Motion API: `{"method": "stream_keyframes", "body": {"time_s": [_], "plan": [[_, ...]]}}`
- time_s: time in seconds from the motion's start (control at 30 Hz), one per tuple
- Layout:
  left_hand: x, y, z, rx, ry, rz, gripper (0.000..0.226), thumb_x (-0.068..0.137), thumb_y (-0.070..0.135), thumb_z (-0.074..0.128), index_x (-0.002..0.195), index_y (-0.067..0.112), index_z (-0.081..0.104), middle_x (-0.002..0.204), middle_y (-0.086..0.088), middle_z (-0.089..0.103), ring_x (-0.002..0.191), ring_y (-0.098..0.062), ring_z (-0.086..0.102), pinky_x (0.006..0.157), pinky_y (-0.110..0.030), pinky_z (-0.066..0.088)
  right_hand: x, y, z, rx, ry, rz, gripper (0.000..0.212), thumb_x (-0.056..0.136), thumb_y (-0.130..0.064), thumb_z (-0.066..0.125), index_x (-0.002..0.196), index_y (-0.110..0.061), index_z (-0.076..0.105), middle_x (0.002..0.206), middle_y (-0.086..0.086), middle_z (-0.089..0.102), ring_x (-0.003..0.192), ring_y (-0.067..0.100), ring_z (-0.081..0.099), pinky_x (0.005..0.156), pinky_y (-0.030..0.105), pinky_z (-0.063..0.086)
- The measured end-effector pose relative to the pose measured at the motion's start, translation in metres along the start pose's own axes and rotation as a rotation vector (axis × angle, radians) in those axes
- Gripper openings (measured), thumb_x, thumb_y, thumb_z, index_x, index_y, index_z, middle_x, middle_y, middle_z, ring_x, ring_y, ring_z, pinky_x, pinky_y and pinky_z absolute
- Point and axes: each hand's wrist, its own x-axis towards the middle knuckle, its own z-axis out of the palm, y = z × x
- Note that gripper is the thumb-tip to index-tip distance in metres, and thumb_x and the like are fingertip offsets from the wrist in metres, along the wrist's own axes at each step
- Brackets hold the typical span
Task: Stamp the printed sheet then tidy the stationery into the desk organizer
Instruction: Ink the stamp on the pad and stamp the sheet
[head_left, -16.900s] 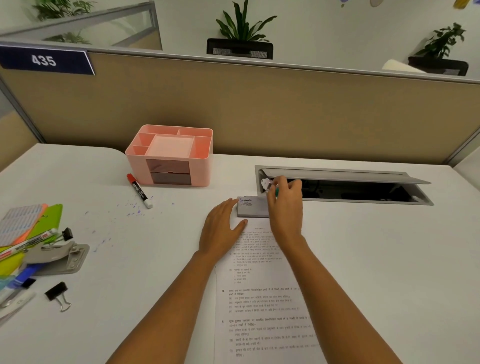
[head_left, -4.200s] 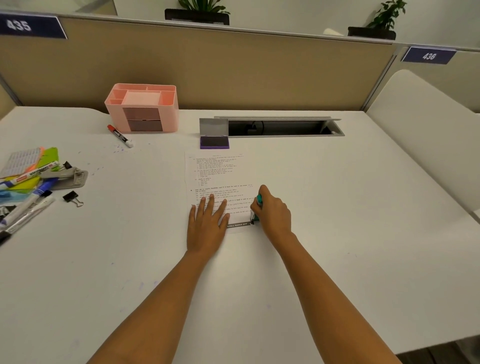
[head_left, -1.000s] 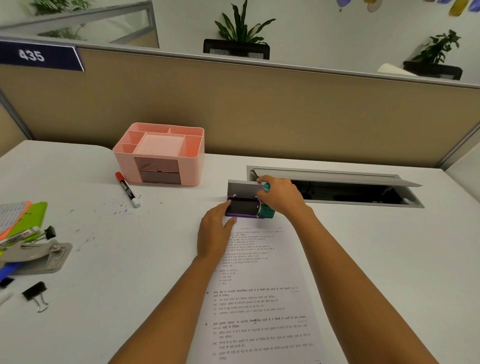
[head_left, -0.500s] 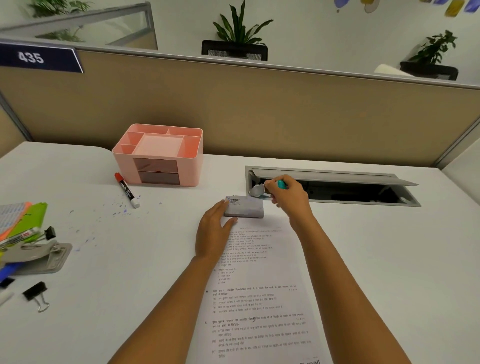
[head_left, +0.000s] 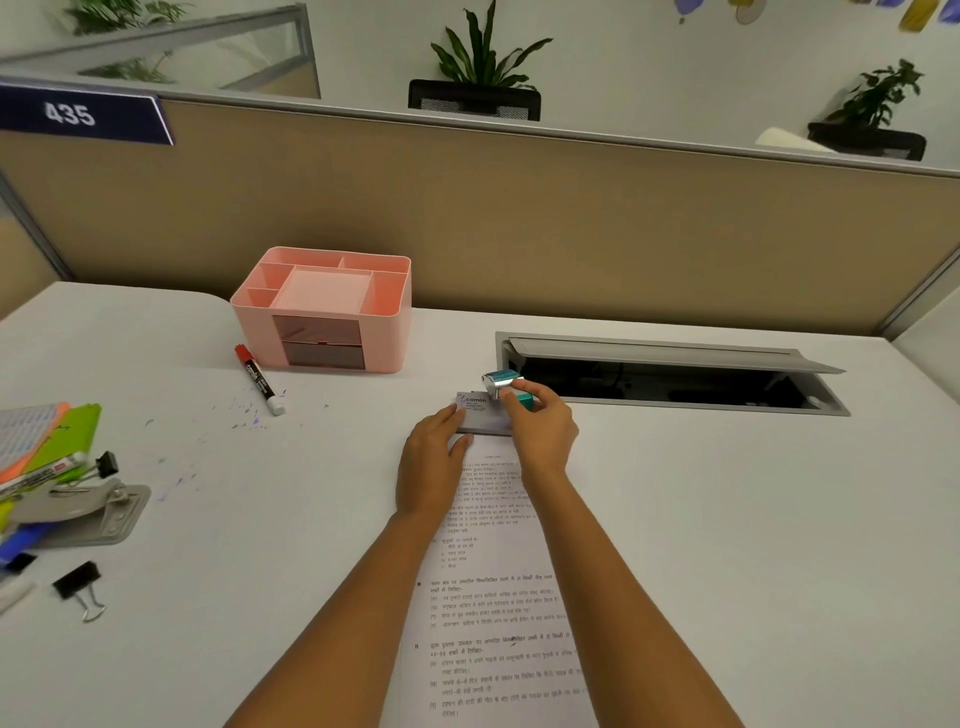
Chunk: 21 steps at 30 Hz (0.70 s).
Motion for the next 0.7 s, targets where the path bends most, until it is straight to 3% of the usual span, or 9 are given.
{"method": "stream_keyframes", "body": {"time_s": [0.47, 0.53, 0.63, 0.7], "plan": [[0.001, -0.002, 0.002, -0.018, -0.009, -0.002, 0.048, 0.093, 0.026, 0.051, 0.139, 0.02, 0.04, 0.146, 0.0, 0.043, 0.134, -0.018, 0.039, 0.11, -0.03, 0.032, -0.009, 0.026, 0.012, -0.047, 0.05, -0.156, 0.031, 0.088, -0.018, 0.062, 0.118, -0.009, 0.063, 0.123, 0.012, 0.064, 0.108, 0.021, 0.063, 0.062, 0.0, 0.045], [0.001, -0.003, 0.002, -0.017, -0.005, -0.002, 0.047, 0.093, 0.025, 0.05, 0.139, 0.02, 0.04, 0.145, 0.0, 0.043, 0.133, -0.018, 0.04, 0.11, -0.03, 0.033, -0.009, 0.029, 0.012, -0.121, 0.034, -0.208, 0.033, 0.089, -0.017, 0.061, 0.121, -0.009, 0.061, 0.123, 0.012, 0.063, 0.108, 0.021, 0.063, 0.071, 0.005, 0.048], [0.001, -0.003, 0.003, -0.021, -0.003, 0.0, 0.047, 0.093, 0.025, 0.05, 0.139, 0.02, 0.041, 0.145, 0.0, 0.044, 0.133, -0.018, 0.04, 0.109, -0.029, 0.033, -0.011, 0.035, 0.014, -0.226, 0.037, -0.255, 0.036, 0.09, -0.019, 0.06, 0.126, -0.012, 0.059, 0.123, 0.012, 0.063, 0.11, 0.021, 0.059, 0.089, 0.025, 0.052], [0.001, -0.004, 0.003, -0.026, -0.003, -0.003, 0.047, 0.094, 0.025, 0.05, 0.139, 0.019, 0.04, 0.145, -0.001, 0.044, 0.132, -0.019, 0.041, 0.109, -0.03, 0.034, -0.013, 0.037, 0.014, -0.288, 0.044, -0.265, 0.038, 0.091, -0.022, 0.058, 0.129, -0.014, 0.057, 0.127, 0.009, 0.06, 0.115, 0.02, 0.053, 0.095, 0.028, 0.048]]}}
